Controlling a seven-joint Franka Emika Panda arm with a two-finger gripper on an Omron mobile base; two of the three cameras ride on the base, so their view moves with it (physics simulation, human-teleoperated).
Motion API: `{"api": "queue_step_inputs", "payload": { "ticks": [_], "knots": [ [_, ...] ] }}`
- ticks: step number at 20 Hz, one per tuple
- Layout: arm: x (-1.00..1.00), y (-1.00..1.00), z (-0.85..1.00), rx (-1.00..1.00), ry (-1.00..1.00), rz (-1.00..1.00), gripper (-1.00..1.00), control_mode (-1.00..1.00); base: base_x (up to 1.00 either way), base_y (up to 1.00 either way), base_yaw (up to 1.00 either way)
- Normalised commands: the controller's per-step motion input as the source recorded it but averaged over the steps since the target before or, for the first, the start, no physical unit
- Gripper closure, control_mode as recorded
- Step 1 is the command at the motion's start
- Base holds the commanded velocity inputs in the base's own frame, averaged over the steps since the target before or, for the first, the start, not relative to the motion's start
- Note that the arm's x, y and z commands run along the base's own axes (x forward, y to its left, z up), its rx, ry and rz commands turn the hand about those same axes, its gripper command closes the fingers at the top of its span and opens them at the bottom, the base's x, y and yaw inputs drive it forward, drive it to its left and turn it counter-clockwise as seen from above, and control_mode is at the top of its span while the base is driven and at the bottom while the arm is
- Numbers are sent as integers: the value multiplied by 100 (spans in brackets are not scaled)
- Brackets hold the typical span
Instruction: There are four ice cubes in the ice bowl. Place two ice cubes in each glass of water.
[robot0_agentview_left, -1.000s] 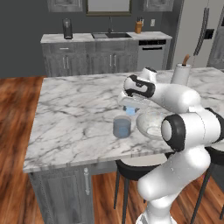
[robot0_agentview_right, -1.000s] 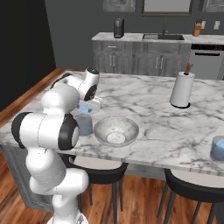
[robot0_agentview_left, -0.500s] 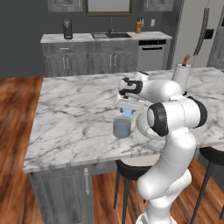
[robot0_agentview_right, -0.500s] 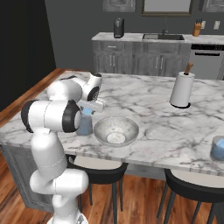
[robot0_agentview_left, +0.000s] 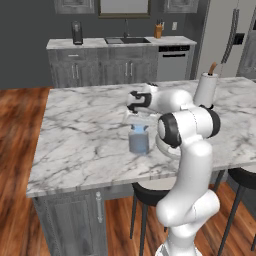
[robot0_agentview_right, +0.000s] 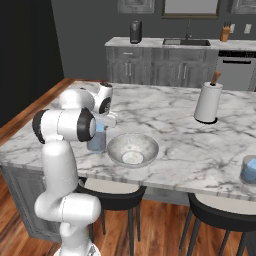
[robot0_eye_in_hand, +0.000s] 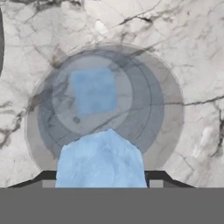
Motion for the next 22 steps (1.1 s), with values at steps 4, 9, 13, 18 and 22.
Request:
{"api": "queue_step_inputs", "payload": {
  "ticks": [4, 9, 13, 18, 22],
  "knots": [
    [27, 24, -10, -5, 6, 0, 100, -100, 0, 0, 0],
    [1, 12, 0, -2, 3, 1, 100, -100, 0, 0, 0],
    [-9, 0, 0, 0, 0, 2, 100, -100, 0, 0, 0],
    [-30, 0, 0, 0, 0, 1, 100, -100, 0, 0, 0],
    [-43, -1, 3, 0, -1, 0, 100, -100, 0, 0, 0]
  ]
}}
